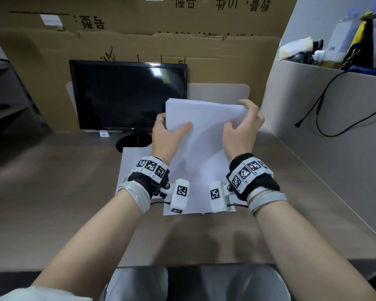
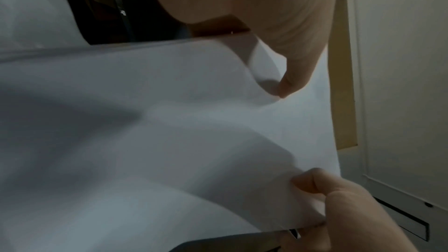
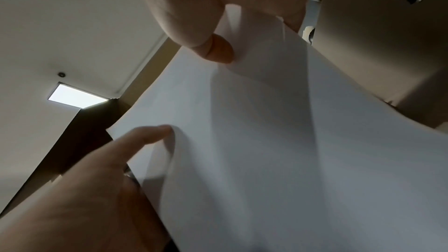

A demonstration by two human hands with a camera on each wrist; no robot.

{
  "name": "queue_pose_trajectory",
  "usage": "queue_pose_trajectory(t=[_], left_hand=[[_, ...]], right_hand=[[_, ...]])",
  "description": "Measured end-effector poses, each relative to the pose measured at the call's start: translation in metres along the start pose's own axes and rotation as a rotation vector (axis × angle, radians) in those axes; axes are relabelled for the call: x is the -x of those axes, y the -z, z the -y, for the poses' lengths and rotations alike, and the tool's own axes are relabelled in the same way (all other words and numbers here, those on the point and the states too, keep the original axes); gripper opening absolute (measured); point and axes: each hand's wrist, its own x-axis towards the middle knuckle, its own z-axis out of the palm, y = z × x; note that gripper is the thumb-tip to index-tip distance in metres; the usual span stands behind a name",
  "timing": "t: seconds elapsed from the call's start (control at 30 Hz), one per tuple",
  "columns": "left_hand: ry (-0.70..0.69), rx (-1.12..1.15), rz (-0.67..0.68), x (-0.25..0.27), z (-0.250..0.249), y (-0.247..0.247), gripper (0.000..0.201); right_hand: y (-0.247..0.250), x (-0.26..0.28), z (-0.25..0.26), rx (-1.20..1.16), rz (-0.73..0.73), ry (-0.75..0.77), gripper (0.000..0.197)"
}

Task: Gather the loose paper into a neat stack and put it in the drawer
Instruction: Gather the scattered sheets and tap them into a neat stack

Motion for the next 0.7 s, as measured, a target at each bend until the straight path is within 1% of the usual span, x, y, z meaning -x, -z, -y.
queue_pose_trajectory(t=[0.03, 0.1, 0.13, 0.17, 0.2, 0.23, 0.3, 0.37, 0.4, 0.43, 0.47, 0.5, 0.53, 0.57, 0.6, 0.63, 0.7], left_hand=[[0.02, 0.004, 0.02, 0.001, 0.004, 0.002, 0.046], [0.052, 0.007, 0.054, 0.001, 0.01, 0.005, 0.038], [0.065, 0.011, 0.064, 0.001, 0.013, 0.007, 0.033], [0.07, 0.024, 0.068, 0.001, 0.015, 0.008, 0.027], [0.065, 0.043, 0.065, 0.001, 0.016, 0.009, 0.02], [0.049, 0.056, 0.057, 0.001, 0.016, 0.01, 0.015], [0.008, 0.068, 0.037, -0.001, 0.012, 0.01, 0.013], [-0.017, 0.079, 0.037, -0.003, 0.009, 0.011, 0.014], [-0.014, 0.081, 0.042, -0.004, 0.009, 0.013, 0.017], [0.004, 0.073, 0.045, -0.004, 0.011, 0.015, 0.023], [0.036, 0.054, 0.046, -0.004, 0.016, 0.017, 0.029], [0.075, 0.024, 0.054, -0.003, 0.021, 0.02, 0.033], [0.114, -0.004, 0.062, -0.001, 0.028, 0.022, 0.034], [0.143, -0.024, 0.066, 0.001, 0.033, 0.023, 0.032], [0.155, -0.031, 0.06, 0.003, 0.036, 0.023, 0.03], [0.146, -0.027, 0.051, 0.004, 0.034, 0.021, 0.029], [0.084, -0.004, 0.031, 0.003, 0.025, 0.016, 0.031]], right_hand=[[0.001, 0.0, 0.0, -0.026, -0.007, -0.01, 0.069], [0.001, 0.001, -0.003, -0.049, -0.012, -0.022, 0.083], [0.001, 0.001, -0.006, -0.087, -0.011, -0.05, 0.088], [0.001, 0.001, -0.01, -0.131, -0.008, -0.114, 0.089], [0.001, 0.001, -0.014, -0.164, 0.003, -0.197, 0.086], [0.001, 0.001, -0.019, -0.162, 0.031, -0.275, 0.077], [0.002, 0.003, -0.031, -0.09, 0.111, -0.39, 0.052], [0.001, 0.006, -0.041, -0.036, 0.181, -0.455, 0.031], [-0.001, 0.009, -0.044, -0.03, 0.206, -0.479, 0.029], [-0.002, 0.011, -0.047, -0.025, 0.221, -0.501, 0.034], [-0.004, 0.013, -0.05, -0.027, 0.223, -0.518, 0.042], [-0.005, 0.013, -0.052, -0.034, 0.22, -0.516, 0.044], [-0.005, 0.014, -0.052, -0.047, 0.218, -0.507, 0.037], [-0.004, 0.014, -0.049, -0.059, 0.219, -0.491, 0.027], [-0.003, 0.014, -0.047, -0.071, 0.222, -0.471, 0.02], [-0.003, 0.013, -0.043, -0.076, 0.217, -0.442, 0.021], [-0.005, 0.011, -0.033, -0.081, 0.178, -0.375, 0.027]])
